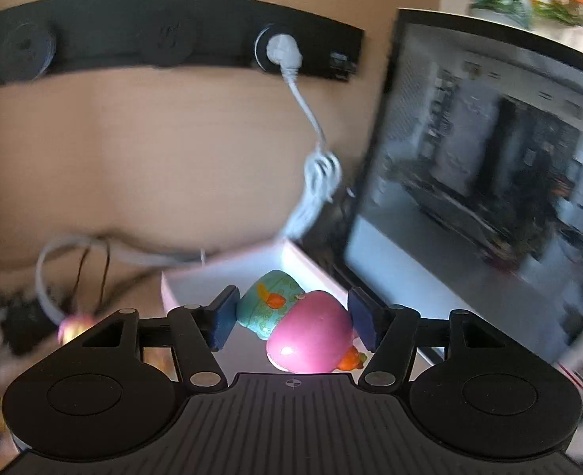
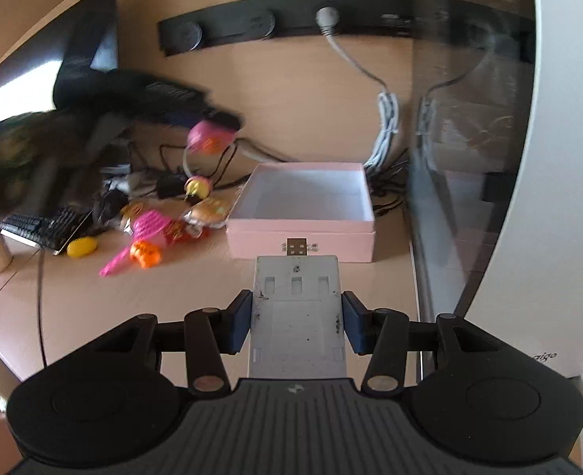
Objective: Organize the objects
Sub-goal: 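Carry both items into the pink box and open both grippers to release them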
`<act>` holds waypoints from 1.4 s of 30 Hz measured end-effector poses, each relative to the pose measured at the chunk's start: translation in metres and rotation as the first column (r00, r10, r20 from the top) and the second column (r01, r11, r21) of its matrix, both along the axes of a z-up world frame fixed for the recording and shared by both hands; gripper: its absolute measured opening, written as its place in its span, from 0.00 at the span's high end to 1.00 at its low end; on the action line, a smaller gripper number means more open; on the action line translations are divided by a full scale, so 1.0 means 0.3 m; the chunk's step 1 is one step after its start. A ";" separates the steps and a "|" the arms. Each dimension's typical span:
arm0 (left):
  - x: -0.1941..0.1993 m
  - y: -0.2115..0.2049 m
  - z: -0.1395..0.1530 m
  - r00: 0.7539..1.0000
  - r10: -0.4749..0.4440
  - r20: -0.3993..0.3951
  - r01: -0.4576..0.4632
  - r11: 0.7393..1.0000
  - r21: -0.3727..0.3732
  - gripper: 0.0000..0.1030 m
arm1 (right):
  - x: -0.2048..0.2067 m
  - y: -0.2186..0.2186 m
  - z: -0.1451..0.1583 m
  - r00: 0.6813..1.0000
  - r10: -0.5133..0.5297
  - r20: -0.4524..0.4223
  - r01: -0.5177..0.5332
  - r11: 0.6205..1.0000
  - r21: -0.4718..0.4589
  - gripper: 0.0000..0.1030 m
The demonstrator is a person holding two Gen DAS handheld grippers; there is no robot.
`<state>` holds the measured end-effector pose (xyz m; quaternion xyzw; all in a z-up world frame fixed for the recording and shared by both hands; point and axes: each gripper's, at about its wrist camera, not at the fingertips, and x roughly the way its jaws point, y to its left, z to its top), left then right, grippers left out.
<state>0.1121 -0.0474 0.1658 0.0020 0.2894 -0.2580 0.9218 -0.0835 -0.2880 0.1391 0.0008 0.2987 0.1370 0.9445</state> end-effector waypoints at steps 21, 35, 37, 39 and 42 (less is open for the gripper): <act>0.171 -0.101 -0.179 1.000 0.002 0.010 -0.003 0.998 0.070 0.35 | 0.253 0.189 -0.014 0.995 0.090 -0.047 -0.090 0.996 0.012 0.54; 0.102 0.011 -0.300 0.992 0.101 0.075 -0.101 0.995 -0.005 0.35 | 0.273 0.173 -0.060 0.996 0.042 -0.081 -0.041 0.999 0.022 0.54; 0.059 0.075 -0.286 0.983 0.168 0.066 -0.163 0.983 -0.080 0.35 | 0.311 0.172 -0.020 0.999 0.018 -0.037 -0.018 1.000 0.016 0.54; 0.011 0.122 -0.290 0.972 0.223 0.074 -0.215 0.972 -0.098 0.36 | 0.394 0.183 0.045 0.999 -0.018 0.032 0.018 1.000 0.008 0.54; -0.045 0.152 -0.316 0.969 0.244 0.048 -0.239 0.968 -0.081 0.36 | 0.534 0.202 0.141 0.992 -0.055 0.112 0.050 0.998 0.043 0.27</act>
